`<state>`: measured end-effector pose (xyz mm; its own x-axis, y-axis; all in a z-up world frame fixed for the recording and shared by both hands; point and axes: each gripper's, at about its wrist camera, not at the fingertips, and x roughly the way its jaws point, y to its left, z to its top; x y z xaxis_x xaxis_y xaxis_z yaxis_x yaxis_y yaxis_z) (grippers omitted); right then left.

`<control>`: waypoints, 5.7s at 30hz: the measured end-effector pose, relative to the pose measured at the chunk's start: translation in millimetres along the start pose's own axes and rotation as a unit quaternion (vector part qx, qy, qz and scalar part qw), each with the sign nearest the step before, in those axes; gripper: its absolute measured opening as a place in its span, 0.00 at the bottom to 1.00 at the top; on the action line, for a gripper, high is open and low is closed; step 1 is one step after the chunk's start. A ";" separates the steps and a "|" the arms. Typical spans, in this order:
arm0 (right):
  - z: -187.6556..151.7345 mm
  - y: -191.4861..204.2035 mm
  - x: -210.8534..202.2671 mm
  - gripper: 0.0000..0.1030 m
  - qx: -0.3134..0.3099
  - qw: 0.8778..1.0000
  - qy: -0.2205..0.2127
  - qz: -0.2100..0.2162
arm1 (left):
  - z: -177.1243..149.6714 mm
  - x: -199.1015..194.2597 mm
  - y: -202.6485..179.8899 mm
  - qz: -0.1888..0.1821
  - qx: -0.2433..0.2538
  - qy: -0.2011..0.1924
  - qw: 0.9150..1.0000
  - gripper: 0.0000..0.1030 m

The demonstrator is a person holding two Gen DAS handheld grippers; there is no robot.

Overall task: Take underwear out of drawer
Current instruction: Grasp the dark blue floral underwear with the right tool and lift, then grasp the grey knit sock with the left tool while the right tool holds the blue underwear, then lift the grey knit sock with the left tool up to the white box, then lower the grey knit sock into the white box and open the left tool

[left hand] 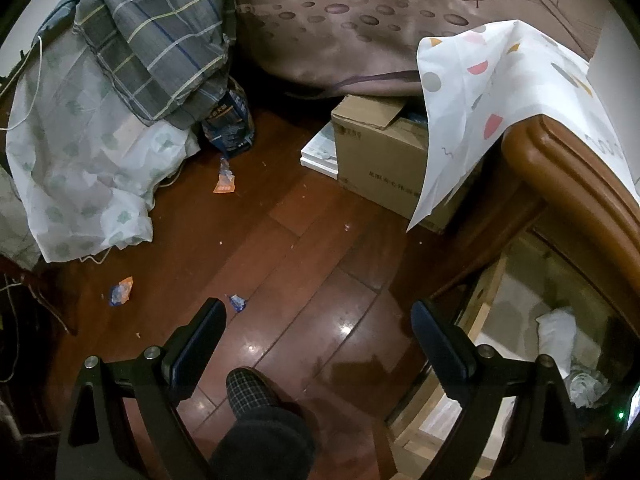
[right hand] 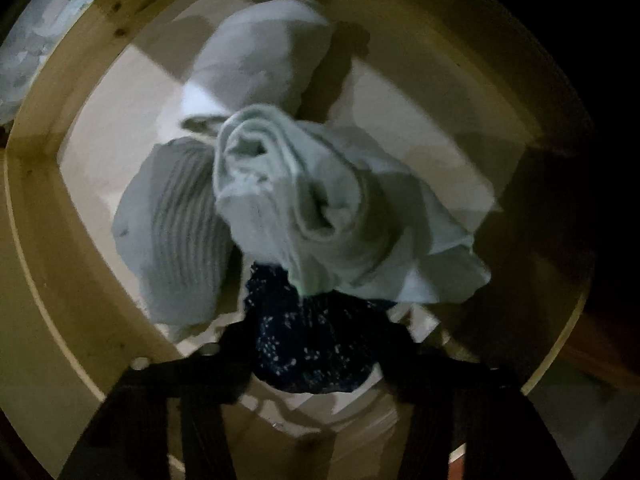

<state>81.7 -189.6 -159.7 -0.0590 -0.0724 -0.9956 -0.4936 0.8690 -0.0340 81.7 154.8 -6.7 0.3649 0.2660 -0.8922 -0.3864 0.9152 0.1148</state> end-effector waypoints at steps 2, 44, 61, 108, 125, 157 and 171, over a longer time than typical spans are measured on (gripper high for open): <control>0.1 9.4 -1.9 0.38 -0.002 1.000 0.004 -0.009 | -0.2 -0.1 -0.2 -0.002 0.001 0.004 1.000 0.90; -151.8 -41.2 -128.4 0.34 0.384 0.866 -0.295 -0.123 | -77.4 -22.4 -120.0 -0.101 0.170 0.062 0.978 0.91; -196.0 -74.7 -138.3 0.34 0.437 0.837 -0.326 -0.046 | -123.1 11.3 -217.7 -0.143 0.110 0.205 0.962 0.91; -204.4 -88.3 -142.6 0.34 0.448 0.833 -0.325 -0.016 | -116.4 13.1 -206.3 -0.134 0.084 0.241 0.957 0.34; -197.8 -83.6 -139.1 0.34 0.438 0.842 -0.313 -0.039 | -106.1 -90.6 -148.2 -0.129 0.179 0.017 0.975 0.34; -197.8 -82.8 -140.2 0.34 0.444 0.836 -0.316 -0.056 | 56.0 -273.0 -185.5 -0.252 0.270 -0.182 0.911 0.35; -195.5 -83.4 -140.4 0.34 0.440 0.839 -0.315 -0.055 | 66.8 -198.9 -240.6 -0.252 0.313 -0.115 0.909 0.36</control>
<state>-38.4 -347.6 -0.1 0.5515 -0.1437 -0.8217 0.3826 0.9189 0.0961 158.8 -98.1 172.3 0.5580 -0.2436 -0.7933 0.4091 0.9125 0.0076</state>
